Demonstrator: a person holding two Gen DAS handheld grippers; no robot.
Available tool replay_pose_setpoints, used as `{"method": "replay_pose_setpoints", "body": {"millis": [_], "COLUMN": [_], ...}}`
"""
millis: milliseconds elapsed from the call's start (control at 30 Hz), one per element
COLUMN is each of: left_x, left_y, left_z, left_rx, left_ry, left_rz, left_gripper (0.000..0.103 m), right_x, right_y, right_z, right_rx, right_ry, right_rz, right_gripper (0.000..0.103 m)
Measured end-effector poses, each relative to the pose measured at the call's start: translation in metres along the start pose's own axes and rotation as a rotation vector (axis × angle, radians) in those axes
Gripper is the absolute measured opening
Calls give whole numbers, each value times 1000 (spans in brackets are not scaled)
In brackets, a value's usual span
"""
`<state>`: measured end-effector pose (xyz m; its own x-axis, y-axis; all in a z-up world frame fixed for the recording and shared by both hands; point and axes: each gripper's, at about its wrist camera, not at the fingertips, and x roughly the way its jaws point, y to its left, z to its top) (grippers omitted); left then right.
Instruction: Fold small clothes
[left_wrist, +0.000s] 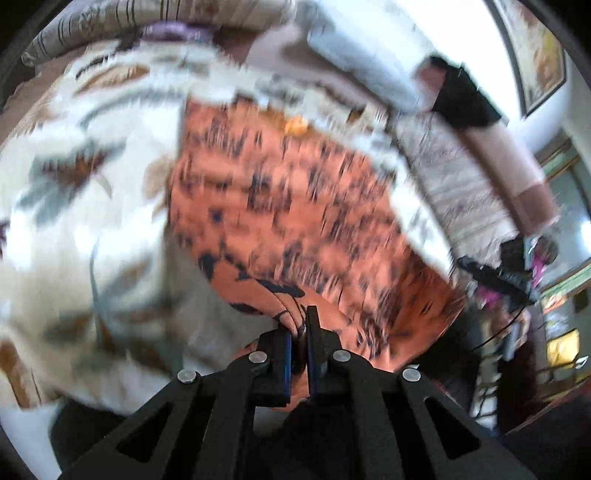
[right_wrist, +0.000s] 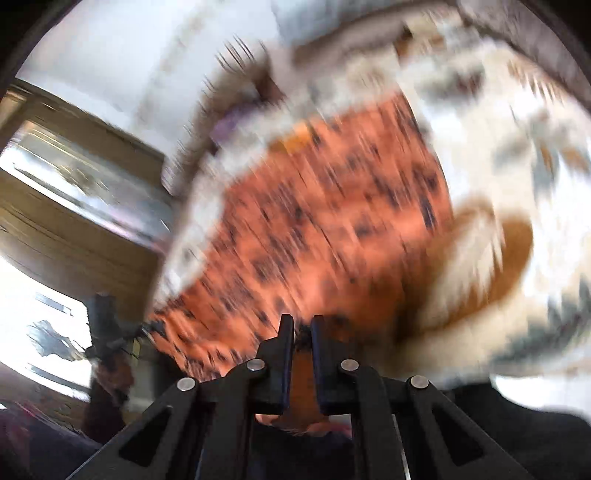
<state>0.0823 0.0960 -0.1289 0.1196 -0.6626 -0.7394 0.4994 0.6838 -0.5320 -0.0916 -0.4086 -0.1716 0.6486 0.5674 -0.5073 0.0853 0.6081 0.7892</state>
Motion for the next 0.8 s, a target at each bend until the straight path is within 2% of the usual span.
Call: {"method": "replay_pose_setpoints", "body": {"millis": [67, 167, 233, 267, 367, 433, 467, 500, 533, 567, 600, 667, 733, 800], "left_x": [-6, -1, 7, 10, 17, 18, 17, 17, 14, 13, 11, 8, 5, 3], "left_y": [2, 6, 11, 12, 9, 10, 11, 12, 12, 12, 11, 7, 3, 0], "left_z": [24, 44, 49, 49, 40, 33, 31, 30, 29, 29, 29, 28, 27, 25], "left_rx": [-2, -2, -24, -26, -5, -5, -12, -15, -17, -15, -12, -2, 9, 16], "left_ry": [-44, -63, -54, -47, -34, -32, -30, -30, -31, -32, -33, -40, -46, -54], "left_rz": [1, 48, 41, 44, 45, 46, 46, 48, 50, 52, 53, 57, 59, 57], "left_gripper": [6, 6, 6, 6, 6, 6, 6, 6, 6, 6, 6, 6, 6, 6], "right_x": [-2, 5, 15, 28, 49, 50, 51, 51, 51, 49, 49, 56, 72, 95], "right_y": [9, 6, -6, -15, -30, -34, -36, -36, -35, -32, -28, -16, -5, 3], "right_z": [22, 46, 46, 43, 19, 1, -15, -26, -34, -43, -51, -59, -63, -69], "right_rx": [-12, -16, 4, 56, 153, 177, 208, 226, 243, 262, 267, 258, 225, 179], "right_ry": [-62, -71, -16, 70, 202, 220, 227, 238, 244, 227, 209, 229, 279, 358], "right_rz": [-3, -80, -169, -199, -231, -256, -258, -256, -251, -236, -222, -225, -276, -364], "right_gripper": [10, 10, 10, 11, 14, 17, 29, 53, 69, 81, 81, 81, 81, 81]}}
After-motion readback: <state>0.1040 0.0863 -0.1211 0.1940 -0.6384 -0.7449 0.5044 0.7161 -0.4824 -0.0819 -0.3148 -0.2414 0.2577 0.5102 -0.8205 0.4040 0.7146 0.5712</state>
